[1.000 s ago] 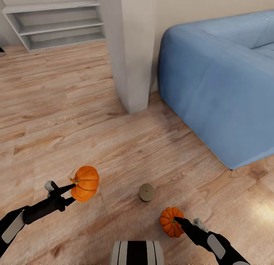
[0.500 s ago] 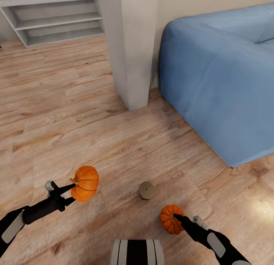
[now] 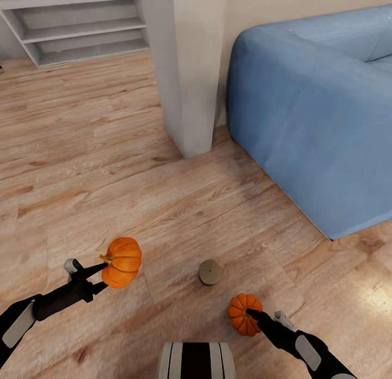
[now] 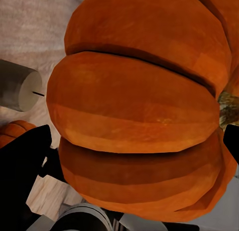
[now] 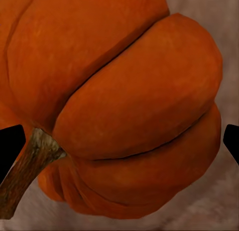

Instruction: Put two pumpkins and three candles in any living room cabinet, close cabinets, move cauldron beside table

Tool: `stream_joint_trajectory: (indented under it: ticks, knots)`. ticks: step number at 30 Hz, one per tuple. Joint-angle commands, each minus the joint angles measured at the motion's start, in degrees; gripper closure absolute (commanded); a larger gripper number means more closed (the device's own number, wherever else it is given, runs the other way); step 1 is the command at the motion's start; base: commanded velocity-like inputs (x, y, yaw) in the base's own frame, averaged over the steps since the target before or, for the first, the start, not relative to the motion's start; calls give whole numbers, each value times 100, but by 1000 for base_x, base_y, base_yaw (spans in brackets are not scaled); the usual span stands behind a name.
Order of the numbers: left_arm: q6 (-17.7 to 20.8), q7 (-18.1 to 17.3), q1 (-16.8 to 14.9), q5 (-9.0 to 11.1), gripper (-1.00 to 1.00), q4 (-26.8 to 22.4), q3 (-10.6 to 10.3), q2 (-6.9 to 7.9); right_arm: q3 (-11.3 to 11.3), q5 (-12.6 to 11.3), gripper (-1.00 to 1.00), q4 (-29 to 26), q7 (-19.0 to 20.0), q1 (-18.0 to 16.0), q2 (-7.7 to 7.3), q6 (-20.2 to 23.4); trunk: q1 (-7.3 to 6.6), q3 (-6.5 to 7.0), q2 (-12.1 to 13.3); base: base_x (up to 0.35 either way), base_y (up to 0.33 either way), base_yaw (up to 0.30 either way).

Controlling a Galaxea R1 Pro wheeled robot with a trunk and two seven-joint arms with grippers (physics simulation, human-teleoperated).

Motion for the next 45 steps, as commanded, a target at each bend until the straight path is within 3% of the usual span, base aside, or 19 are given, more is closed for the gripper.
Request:
stream_joint_trajectory:
  ticks: [1,17,18,45]
  knots:
    - [46,-8,-5,27,100,4,-25,6,-36,74,-100,7,5,1,4,27,0,-4,-1,0,0,0]
    - [46,-6,-5,27,100,4,-26,6,-36,76,-100,7,44,1,4,34,0,-4,-1,0,0,0]
    - [46,-6,-5,27,100,4,-28,6,-36,76,100,7,44,1,4,35,0,-4,-1,0,0,0]
    - [46,-6,-5,27,100,4,-23,6,-36,76,100,7,52,1,-11,37,0,-4,-1,0,0,0]
